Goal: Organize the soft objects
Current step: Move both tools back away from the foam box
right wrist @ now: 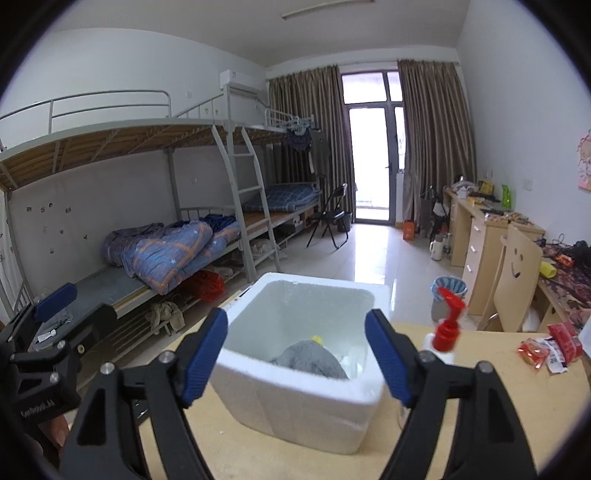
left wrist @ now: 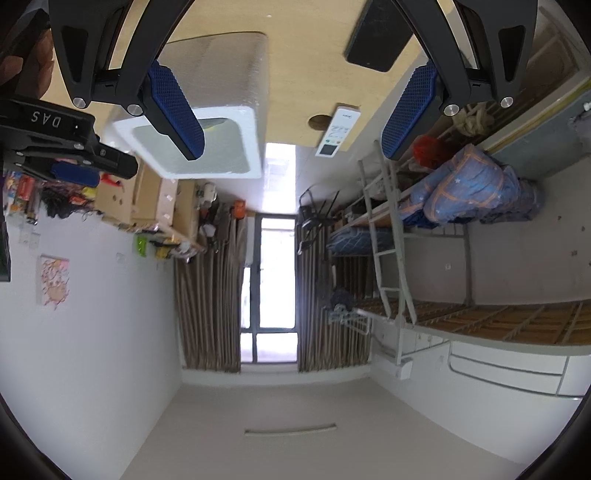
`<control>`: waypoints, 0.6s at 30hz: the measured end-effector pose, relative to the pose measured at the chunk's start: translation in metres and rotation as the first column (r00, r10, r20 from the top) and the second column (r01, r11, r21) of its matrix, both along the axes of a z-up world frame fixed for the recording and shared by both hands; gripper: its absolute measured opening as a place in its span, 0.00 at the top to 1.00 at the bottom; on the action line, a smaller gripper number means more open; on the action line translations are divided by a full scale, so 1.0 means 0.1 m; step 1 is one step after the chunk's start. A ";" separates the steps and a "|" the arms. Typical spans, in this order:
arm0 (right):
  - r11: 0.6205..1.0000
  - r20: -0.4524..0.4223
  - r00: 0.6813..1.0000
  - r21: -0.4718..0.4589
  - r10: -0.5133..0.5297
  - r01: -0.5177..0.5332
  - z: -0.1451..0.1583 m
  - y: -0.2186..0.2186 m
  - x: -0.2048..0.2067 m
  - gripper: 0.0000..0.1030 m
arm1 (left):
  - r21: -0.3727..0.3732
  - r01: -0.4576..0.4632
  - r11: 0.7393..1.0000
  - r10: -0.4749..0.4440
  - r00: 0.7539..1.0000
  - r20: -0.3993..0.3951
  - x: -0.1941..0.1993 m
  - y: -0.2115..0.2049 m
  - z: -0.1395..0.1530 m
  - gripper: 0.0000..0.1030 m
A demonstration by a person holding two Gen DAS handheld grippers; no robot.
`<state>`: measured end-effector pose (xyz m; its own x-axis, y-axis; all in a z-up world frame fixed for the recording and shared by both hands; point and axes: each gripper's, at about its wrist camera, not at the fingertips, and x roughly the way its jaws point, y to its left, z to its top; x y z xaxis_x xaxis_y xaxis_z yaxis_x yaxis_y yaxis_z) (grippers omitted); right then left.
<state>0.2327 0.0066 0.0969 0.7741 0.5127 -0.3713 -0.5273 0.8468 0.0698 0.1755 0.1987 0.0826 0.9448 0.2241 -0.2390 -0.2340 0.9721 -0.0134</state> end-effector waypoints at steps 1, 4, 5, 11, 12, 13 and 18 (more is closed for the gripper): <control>1.000 0.007 1.000 0.003 -0.002 0.002 0.01 -0.03 -0.06 0.18 | -0.001 0.008 1.000 -0.008 1.000 0.016 -0.07 -0.02 0.01 0.00; 1.000 0.030 1.000 0.024 -0.001 0.000 0.05 -0.13 -0.23 0.00 | -0.005 0.017 1.000 -0.016 0.999 0.051 -0.29 -0.08 0.04 0.00; 1.000 0.045 0.999 0.024 -0.006 0.005 0.06 -0.16 -0.30 0.00 | -0.003 0.021 1.000 -0.021 0.998 0.058 -0.36 -0.10 0.05 0.00; 0.999 0.055 0.998 0.031 -0.025 0.023 0.07 -0.27 -0.50 0.00 | 0.016 0.041 0.999 -0.042 0.997 0.070 -0.67 -0.27 0.06 0.00; 0.999 0.056 0.998 0.032 -0.027 0.025 0.07 -0.29 -0.52 0.00 | 0.017 0.046 0.999 -0.047 0.996 0.069 -0.71 -0.30 0.06 0.00; 0.999 0.057 0.998 0.036 -0.029 0.026 0.06 -0.32 -0.55 0.00 | 0.017 0.054 0.998 -0.055 0.996 0.067 -0.74 -0.33 0.05 0.00; 0.998 0.065 0.997 0.048 -0.039 0.036 0.04 -0.42 -0.70 0.00 | 0.018 0.072 0.997 -0.073 0.995 0.063 -0.86 -0.47 0.04 0.00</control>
